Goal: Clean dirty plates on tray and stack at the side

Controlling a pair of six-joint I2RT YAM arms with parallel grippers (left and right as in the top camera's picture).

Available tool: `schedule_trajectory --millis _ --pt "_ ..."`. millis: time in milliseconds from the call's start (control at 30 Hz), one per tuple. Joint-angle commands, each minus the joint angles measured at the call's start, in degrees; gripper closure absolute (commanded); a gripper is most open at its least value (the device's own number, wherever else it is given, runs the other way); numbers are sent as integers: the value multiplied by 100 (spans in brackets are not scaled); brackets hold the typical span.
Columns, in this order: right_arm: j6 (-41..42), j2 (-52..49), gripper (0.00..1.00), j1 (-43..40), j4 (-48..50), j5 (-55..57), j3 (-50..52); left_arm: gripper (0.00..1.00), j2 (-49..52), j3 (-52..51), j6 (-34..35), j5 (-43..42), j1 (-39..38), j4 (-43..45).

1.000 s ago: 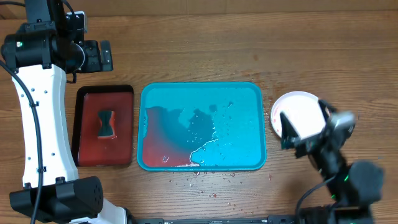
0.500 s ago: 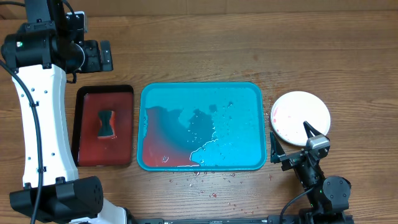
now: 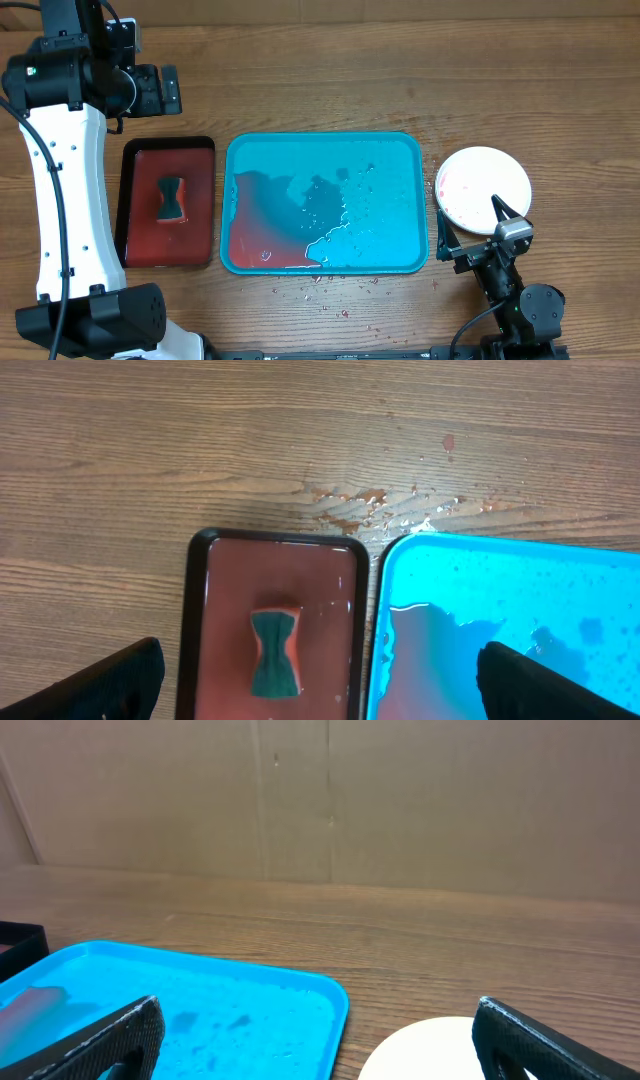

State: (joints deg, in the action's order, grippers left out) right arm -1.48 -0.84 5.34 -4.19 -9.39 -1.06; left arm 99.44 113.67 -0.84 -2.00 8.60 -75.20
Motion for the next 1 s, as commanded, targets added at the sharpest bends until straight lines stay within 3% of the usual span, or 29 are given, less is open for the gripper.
schedule_trajectory --millis 0,400,533,700,800,967 --pt "-26 68 0 28 22 79 61 0 20 48 -4 -59 -2 9" --pt "-26 68 0 28 22 79 61 0 -66 46 -4 -57 -9 4" --pt "-26 68 0 28 22 79 61 0 -817 44 -74 306 -170 -468" --pt "-26 68 0 28 22 79 61 0 -1860 37 -208 656 -533 -424" --pt "-26 68 0 28 22 79 61 0 -2664 -293 -358 975 -765 24" --pt "-26 68 0 28 22 79 61 0 -4256 -2041 -479 944 -798 1961"
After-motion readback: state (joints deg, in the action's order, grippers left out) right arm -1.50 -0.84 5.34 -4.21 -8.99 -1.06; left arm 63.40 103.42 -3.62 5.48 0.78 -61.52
